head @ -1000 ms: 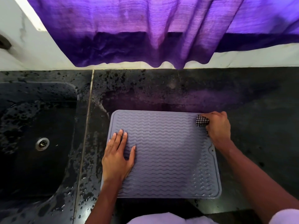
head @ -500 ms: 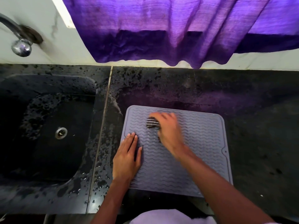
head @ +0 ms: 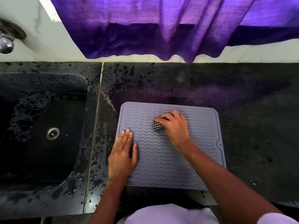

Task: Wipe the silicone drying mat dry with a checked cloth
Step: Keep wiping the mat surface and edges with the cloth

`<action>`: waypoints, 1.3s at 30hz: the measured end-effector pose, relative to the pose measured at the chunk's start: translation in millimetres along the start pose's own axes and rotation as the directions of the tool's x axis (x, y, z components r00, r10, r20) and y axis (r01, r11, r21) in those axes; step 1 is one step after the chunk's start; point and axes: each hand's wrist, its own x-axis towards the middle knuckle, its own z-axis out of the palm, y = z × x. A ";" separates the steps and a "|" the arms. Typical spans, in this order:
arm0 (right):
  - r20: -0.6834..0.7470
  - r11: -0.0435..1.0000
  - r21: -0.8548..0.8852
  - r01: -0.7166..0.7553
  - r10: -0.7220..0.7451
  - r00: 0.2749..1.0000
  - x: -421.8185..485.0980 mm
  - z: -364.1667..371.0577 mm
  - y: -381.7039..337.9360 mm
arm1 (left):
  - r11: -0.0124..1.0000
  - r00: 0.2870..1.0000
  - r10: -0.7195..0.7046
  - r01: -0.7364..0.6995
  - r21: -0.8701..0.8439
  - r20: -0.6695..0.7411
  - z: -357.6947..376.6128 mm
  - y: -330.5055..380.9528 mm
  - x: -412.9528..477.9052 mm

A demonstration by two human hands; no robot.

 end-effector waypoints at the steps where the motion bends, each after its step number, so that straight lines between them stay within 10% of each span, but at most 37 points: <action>1: -0.013 1.000 -0.009 -0.010 0.010 1.000 -3.2 -2.8 7.6 | 1.000 1.000 -0.002 0.002 -0.001 0.003 0.3 -0.5 0.2; 19: -0.010 0.889 -0.147 -0.433 0.437 0.900 -69.3 -44.1 122.0 | 1.000 1.000 -0.003 0.004 -0.014 0.004 -2.1 1.8 -0.3; 23: -0.029 0.809 0.053 -0.586 0.588 0.809 -57.5 -53.2 100.9 | 0.995 0.999 -0.002 -0.002 -0.100 -0.039 -2.1 2.0 0.4; 29: 0.013 0.880 0.409 -0.243 0.261 0.965 -8.2 -29.7 3.3 | 0.991 1.000 0.014 -0.017 -0.134 -0.022 -12.4 -8.0 -6.2; 39: 0.116 0.984 0.178 -0.014 -0.007 0.993 37.9 20.2 -101.5 | 0.997 0.997 0.062 -0.064 -0.051 -0.035 -12.9 -10.4 -6.9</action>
